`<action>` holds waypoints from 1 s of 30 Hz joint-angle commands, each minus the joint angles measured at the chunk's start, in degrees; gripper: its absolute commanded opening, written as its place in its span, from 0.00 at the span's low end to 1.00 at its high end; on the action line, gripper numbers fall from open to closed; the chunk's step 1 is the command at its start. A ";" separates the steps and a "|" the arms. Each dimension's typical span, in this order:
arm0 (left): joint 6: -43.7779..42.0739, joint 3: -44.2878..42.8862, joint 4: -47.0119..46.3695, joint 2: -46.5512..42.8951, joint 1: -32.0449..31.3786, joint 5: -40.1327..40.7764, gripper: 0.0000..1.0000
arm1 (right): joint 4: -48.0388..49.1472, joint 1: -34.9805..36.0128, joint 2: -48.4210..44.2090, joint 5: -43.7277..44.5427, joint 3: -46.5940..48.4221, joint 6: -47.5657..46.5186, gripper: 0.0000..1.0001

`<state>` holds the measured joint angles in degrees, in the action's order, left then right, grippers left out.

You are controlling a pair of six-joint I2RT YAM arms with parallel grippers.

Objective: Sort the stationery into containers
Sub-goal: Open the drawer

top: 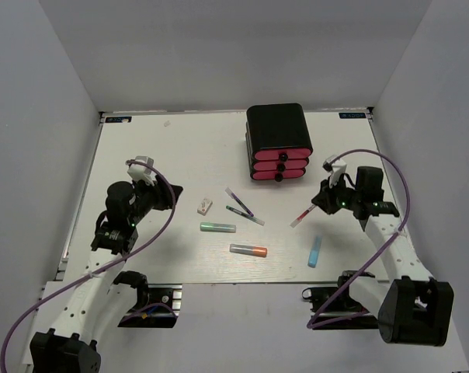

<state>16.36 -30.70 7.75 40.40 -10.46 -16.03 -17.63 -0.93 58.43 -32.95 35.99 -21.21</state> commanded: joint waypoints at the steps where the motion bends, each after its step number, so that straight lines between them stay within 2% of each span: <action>1: 0.16 -0.15 -0.98 0.90 0.18 -1.19 0.70 | 8.57 0.58 3.78 -7.65 8.88 8.52 0.07; 2: 0.16 -0.15 -0.46 1.43 0.18 -1.19 0.76 | 8.23 0.75 6.58 -8.53 10.58 9.43 0.12; 3: 0.16 -0.67 -0.45 1.43 0.18 -1.19 0.80 | 8.22 0.84 9.04 -9.06 11.99 12.74 0.27; 6: -0.36 -0.68 0.07 2.05 0.18 -1.19 0.81 | 11.20 3.39 13.10 -9.85 17.26 18.91 0.46; 7: -0.36 -0.68 0.07 2.05 0.18 -1.19 0.81 | 11.73 4.17 14.15 -10.29 17.71 19.62 0.60; 8: -0.36 -0.68 0.07 2.66 0.18 -1.19 0.81 | 12.78 4.35 15.12 -10.21 19.02 20.59 0.63; 10: -0.36 -0.68 0.07 3.19 0.18 -1.19 0.81 | 15.07 5.49 18.63 -9.94 20.78 27.52 0.78; 14: -0.89 -0.68 0.07 3.72 0.18 -1.19 0.81 | 15.78 6.47 24.09 -8.46 25.18 35.09 0.77; 17: -0.89 -0.68 0.07 3.72 0.18 -1.19 0.81 | 15.26 7.51 26.90 -7.13 26.50 38.26 0.71; 22: -0.89 -0.68 0.07 3.72 0.18 -1.19 0.81 | 13.16 8.57 28.75 -0.20 27.47 42.30 0.62; 30: -0.89 -0.68 0.07 3.72 0.18 -1.19 0.81 | 14.73 10.68 30.33 1.84 27.56 48.19 0.60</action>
<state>16.27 -30.68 7.75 44.42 -10.46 -16.21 -4.47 8.80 87.72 -32.75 61.08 23.20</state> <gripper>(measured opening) 0.812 0.611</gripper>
